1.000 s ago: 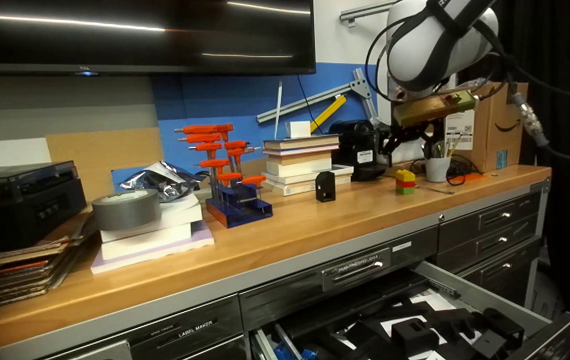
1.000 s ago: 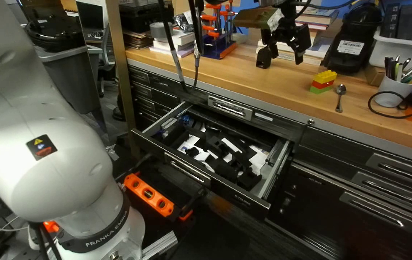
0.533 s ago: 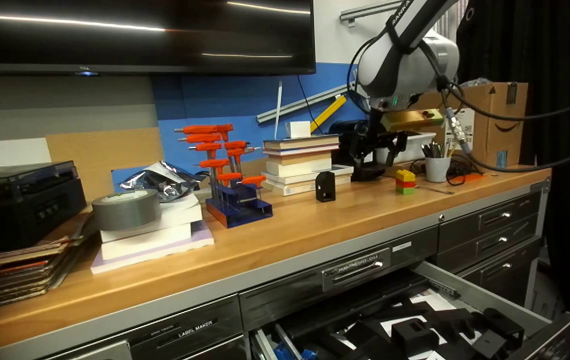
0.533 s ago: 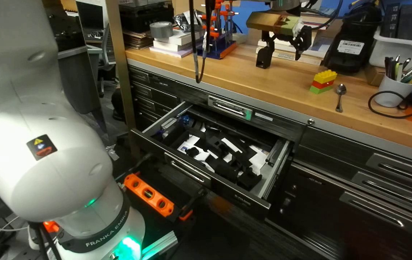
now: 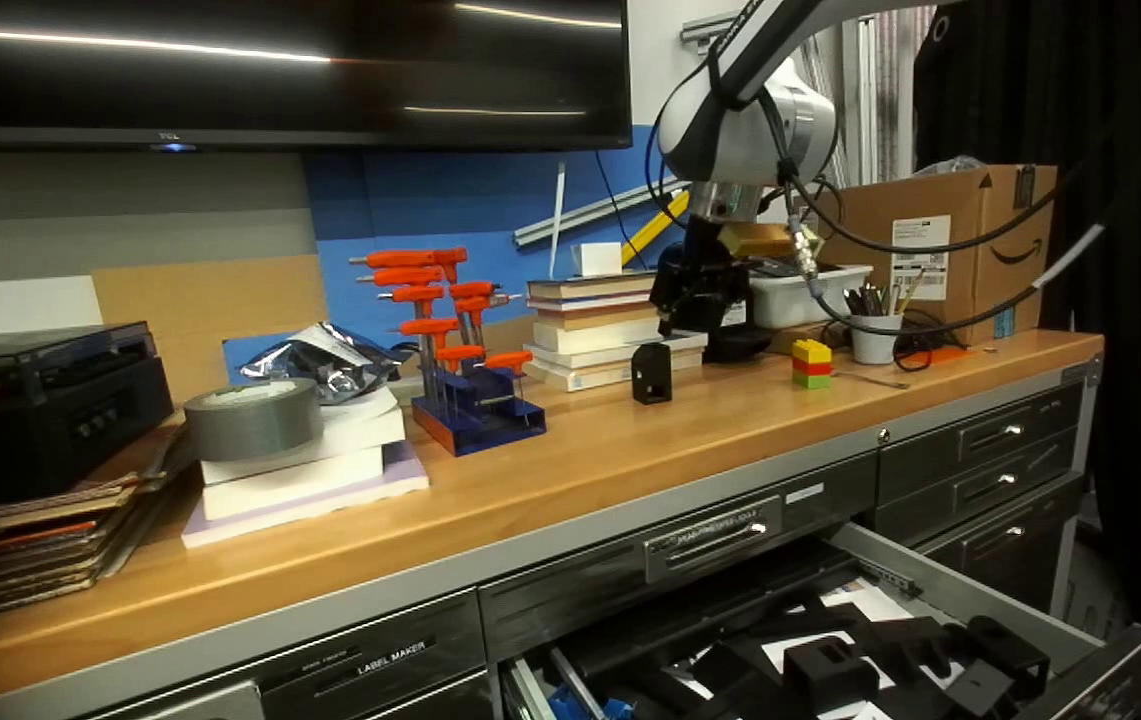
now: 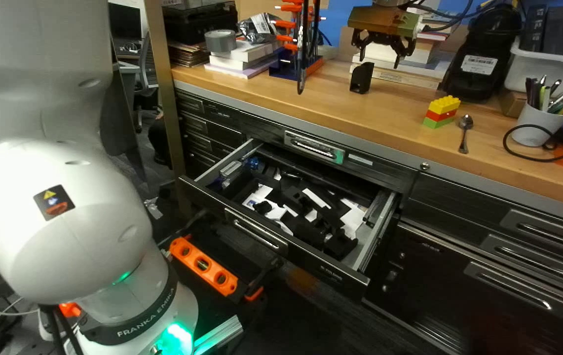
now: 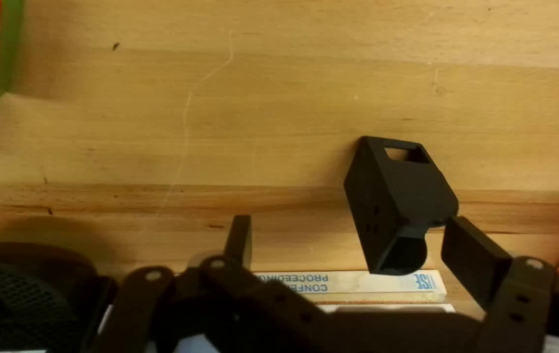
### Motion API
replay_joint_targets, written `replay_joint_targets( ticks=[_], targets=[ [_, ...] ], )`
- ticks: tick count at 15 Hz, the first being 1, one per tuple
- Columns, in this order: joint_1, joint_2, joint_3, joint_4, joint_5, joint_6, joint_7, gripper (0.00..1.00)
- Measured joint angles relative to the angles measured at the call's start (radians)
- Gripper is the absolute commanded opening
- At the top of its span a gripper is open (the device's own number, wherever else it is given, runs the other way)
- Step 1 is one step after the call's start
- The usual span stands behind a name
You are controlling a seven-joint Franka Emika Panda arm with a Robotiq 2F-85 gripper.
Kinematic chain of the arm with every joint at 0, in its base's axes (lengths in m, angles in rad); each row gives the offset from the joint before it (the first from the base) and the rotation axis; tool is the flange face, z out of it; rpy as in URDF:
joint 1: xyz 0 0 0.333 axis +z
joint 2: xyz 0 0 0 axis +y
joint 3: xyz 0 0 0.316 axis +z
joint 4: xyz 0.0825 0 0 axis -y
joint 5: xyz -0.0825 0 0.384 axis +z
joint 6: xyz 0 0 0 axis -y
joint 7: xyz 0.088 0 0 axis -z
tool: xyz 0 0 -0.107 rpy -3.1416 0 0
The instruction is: Put the black objects in the drawer and close it
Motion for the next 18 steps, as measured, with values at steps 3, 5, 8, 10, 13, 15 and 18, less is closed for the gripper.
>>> replay_joint_targets(
  ticks=[3,5,8,10,13,15,18],
  targets=[
    [-0.004,0.039,0.023,0.083,0.015,-0.075,-0.031,1.0],
    [-0.009,0.067,0.04,0.127,0.041,-0.115,-0.058,1.0],
    [-0.014,0.109,0.058,0.184,0.061,-0.165,-0.083,1.0],
    [-0.014,0.138,0.064,0.218,0.062,-0.198,-0.086,1.0],
    [-0.015,0.18,0.065,0.256,0.062,-0.243,-0.086,1.0],
    [-0.017,0.205,0.065,0.279,0.062,-0.27,-0.086,1.0],
    [-0.019,0.237,0.065,0.312,0.062,-0.305,-0.086,1.0]
  ],
)
